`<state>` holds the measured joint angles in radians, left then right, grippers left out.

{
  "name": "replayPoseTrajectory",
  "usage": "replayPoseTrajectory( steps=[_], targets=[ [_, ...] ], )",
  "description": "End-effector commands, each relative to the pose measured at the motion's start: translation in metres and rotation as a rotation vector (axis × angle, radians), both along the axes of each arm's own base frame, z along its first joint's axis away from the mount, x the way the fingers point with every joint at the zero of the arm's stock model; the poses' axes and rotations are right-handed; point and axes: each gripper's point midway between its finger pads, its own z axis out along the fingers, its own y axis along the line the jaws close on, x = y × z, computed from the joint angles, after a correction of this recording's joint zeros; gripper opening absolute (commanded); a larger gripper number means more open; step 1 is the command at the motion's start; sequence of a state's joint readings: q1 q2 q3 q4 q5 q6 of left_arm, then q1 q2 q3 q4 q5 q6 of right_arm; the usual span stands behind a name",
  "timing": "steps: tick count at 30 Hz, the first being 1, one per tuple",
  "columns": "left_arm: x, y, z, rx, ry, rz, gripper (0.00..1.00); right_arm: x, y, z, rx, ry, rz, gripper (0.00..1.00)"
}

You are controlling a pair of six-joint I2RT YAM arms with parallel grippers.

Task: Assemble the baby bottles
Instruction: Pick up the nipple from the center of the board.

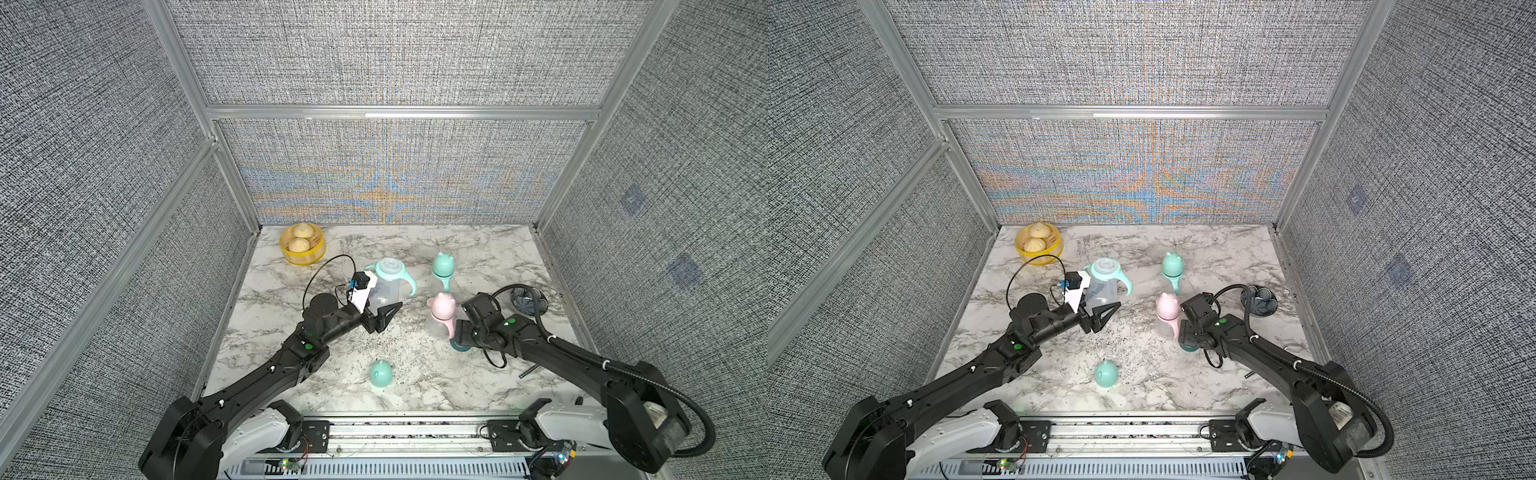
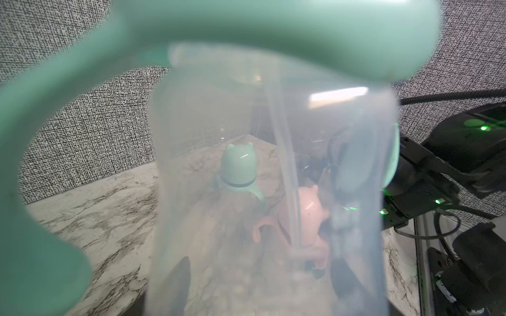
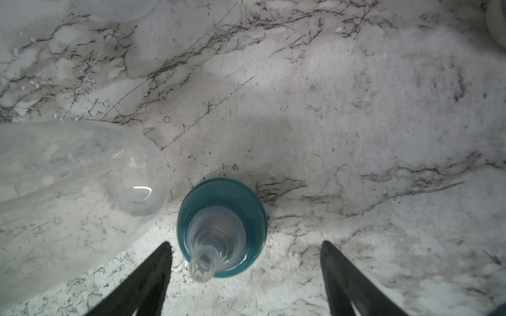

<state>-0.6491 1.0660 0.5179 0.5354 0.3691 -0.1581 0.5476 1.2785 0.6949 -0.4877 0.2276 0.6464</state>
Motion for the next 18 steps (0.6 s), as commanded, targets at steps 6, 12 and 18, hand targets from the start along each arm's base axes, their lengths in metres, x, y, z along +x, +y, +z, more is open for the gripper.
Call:
replayPoseTrajectory(
  steps=[6,12,18],
  targets=[
    [-0.001,0.0,0.007,-0.014,-0.022,-0.007,0.0,0.0,-0.025,0.0,-0.042,-0.001,-0.071,0.8],
    [-0.001,-0.001,0.007,-0.014,-0.02,-0.007,0.0,-0.008,-0.044,0.013,-0.07,-0.025,-0.121,0.79],
    [0.0,-0.002,0.006,-0.015,-0.016,-0.014,0.0,-0.005,-0.016,0.025,0.055,-0.06,0.006,0.88]
  ],
)
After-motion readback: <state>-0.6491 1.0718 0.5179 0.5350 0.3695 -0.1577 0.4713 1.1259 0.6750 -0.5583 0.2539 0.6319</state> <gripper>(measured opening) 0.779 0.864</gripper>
